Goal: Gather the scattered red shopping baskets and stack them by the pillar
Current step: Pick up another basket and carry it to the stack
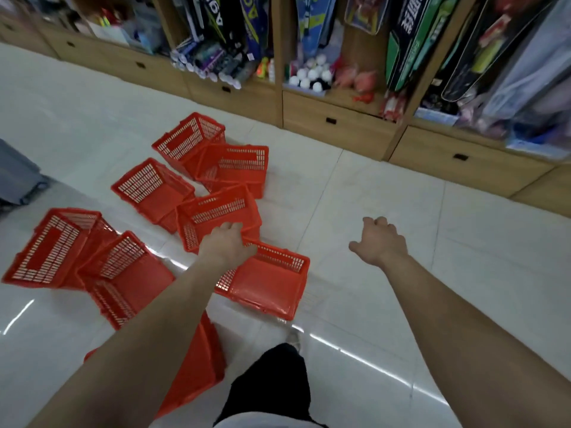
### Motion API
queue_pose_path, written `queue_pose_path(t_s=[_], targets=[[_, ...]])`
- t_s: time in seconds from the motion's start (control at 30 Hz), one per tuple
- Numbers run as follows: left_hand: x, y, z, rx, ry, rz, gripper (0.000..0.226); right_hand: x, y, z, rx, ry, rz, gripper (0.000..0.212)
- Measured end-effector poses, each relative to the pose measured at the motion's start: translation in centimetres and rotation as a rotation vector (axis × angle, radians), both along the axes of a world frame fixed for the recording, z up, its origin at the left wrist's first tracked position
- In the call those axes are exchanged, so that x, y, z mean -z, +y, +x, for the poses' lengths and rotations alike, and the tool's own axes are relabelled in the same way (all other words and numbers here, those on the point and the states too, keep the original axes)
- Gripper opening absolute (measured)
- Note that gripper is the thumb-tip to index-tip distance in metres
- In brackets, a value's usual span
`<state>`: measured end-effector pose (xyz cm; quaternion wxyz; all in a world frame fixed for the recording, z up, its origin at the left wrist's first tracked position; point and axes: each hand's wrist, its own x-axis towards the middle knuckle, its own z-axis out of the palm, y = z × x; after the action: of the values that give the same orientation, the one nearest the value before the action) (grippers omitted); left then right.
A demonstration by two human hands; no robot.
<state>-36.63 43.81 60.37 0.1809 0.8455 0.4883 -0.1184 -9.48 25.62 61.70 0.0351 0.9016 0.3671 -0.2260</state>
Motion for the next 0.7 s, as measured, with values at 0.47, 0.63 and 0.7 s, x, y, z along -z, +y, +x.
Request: queue_pose_path(t_s=[0.47, 0.63, 0.7], targets=[[1.0, 22.7, 18.2, -0.233, -0.069, -0.087, 0.074, -3.1, 27.3, 20.2, -0.259, -0.059, -0.055, 0.071], [1.3, 29.0, 21.9, -0.318, -0.078, -0.100, 0.067, -3.5, 37.2, 25.3, -0.338, -0.042, -0.034, 0.073], [1.6, 31.5, 22.9, -0.370, -0.089, -0.103, 0.067, -2.7, 41.0, 26.9, -0.393, -0.040, -0.051, 0.073]])
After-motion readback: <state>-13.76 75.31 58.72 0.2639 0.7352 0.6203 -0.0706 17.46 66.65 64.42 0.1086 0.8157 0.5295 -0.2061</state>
